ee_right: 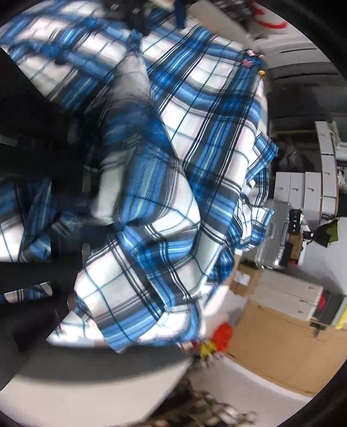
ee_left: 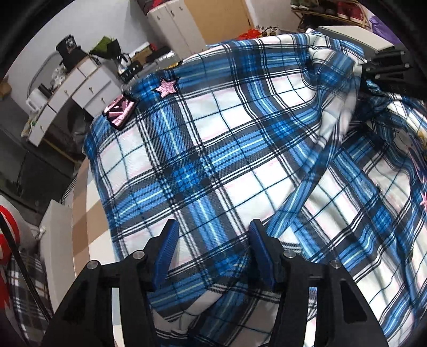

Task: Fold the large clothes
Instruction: 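Grasp the shirt side edge with the left tool while the right tool grips the hem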

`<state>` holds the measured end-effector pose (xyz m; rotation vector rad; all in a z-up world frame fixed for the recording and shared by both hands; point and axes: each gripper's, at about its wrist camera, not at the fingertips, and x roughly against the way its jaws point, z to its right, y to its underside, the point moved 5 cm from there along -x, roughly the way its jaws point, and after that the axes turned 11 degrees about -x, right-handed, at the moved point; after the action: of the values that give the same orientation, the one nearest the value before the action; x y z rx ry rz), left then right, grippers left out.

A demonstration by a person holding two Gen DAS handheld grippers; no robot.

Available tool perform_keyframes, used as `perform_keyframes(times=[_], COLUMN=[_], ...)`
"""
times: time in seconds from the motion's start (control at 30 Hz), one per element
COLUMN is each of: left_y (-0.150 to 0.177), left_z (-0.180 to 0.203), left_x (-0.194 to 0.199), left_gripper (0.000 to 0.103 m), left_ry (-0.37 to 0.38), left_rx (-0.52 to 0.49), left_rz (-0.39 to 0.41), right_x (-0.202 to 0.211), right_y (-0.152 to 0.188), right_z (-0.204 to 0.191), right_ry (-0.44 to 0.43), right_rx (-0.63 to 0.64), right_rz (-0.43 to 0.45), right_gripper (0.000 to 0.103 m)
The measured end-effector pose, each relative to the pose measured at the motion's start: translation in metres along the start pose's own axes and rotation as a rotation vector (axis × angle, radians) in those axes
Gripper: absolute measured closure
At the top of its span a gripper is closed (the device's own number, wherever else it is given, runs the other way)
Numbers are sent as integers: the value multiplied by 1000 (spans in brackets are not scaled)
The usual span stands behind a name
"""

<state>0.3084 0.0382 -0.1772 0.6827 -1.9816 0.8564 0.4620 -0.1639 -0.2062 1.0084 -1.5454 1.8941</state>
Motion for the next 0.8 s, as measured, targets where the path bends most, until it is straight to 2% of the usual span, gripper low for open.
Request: perform_keyframes(times=[0.03,0.07,0.17,0.3,0.37,0.43,0.47,0.53,0.57,0.6,0.63,0.67,0.7,0.73,0.77,0.8], left_y=[2,6,19,35,39,42,41,35,29,20,13,6,-3,-13,-25,-30], left_z=[0,-1,-6,-14,-16,-20,-23,-29,-32,-36,-37,-38,-40,-43,-45,-40], left_x=[1,1,2,12,15,24,31,46,53,56,56,56,54,50,45,44], left_gripper=[86,103,103,103,103,103,103,103,103,103,103,103,103,97,85,77], left_ry=[-16,-26,-31,-19,-2,11,7,-10,-2,10,27,50,81,114,146,166], left_rx=[-22,-35,-45,-37,-24,-17,-10,-2,1,8,12,19,29,42,58,73], left_rz=[-3,-14,-57,-73,-68,-45,-13,55,79,86,86,89,91,88,81,78], right_x=[7,15,51,76,74,56,44,28,28,34,40,46,57,70,76,84], right_y=[0,1,10,27,42,60,72,93,97,95,88,82,70,57,48,34], right_z=[0,0,-6,-18,-23,-25,-25,-23,-22,-20,-16,-14,-11,-7,-3,2], right_ry=[1,14,103,200,227,227,227,247,258,240,188,126,26,-53,-92,-152], right_rx=[16,36,166,378,471,557,592,641,650,630,564,508,421,340,286,198], right_rz=[29,60,171,207,176,72,-7,-101,-97,-88,-102,-108,-92,-67,-55,-36], right_gripper=[98,98,99,99,99,98,98,90,87,72,47,33,19,18,17,13])
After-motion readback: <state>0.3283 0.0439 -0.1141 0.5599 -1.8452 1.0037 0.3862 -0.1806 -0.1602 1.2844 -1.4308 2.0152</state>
